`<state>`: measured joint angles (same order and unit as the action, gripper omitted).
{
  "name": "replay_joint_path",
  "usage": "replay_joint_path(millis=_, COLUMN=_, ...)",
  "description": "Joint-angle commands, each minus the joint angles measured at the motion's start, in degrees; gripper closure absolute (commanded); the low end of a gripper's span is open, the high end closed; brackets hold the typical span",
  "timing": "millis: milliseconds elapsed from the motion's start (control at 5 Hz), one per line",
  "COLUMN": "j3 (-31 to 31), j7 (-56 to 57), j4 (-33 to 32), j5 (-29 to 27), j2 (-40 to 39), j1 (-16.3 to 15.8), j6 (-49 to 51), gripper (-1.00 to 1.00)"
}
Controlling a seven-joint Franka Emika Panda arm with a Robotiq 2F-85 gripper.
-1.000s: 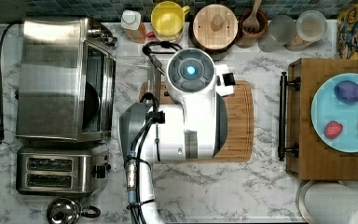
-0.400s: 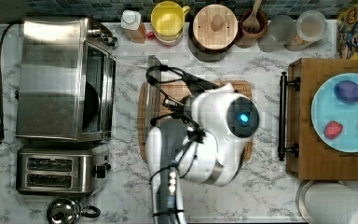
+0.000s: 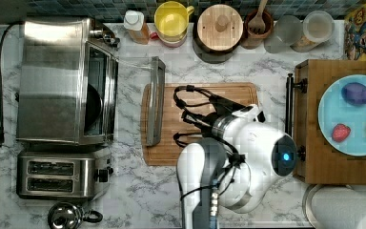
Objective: Close the oven.
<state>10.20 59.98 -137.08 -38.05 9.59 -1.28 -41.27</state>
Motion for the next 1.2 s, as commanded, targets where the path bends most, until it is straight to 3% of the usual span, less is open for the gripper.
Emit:
replay_joint_path(millis=200, j3=-2.8, j7=15.8, j4=1.3, j5=-10.7, j2=-10.3, j1=-5.0, j6=3.1, gripper=1.0)
replay_joint_path(millis=400, j3=-4.0, j7=22.6, j4=-0.4, j5=-18.2, j2=-12.3, j1=-5.3, j6=-4.4, gripper=1.0)
replay_joint_path(millis=800, j3=-6.9, j7=35.6, j4=0.1, j5=-37.0, j2=-13.2, j1=-2.0, j6=-11.4, gripper=1.0)
replay_joint_path(millis=1000, j3=-6.1, j7=35.6, j4=2.3, j5=-37.8, j2=-16.2, j1=-4.2, j6=-10.9, gripper=1.0)
replay_joint_path(millis=1200, j3=-9.2, j7=37.6, j4=3.5, j5=-41.2, j2=-19.1, j1=-4.0, j6=-17.5, gripper=1.0)
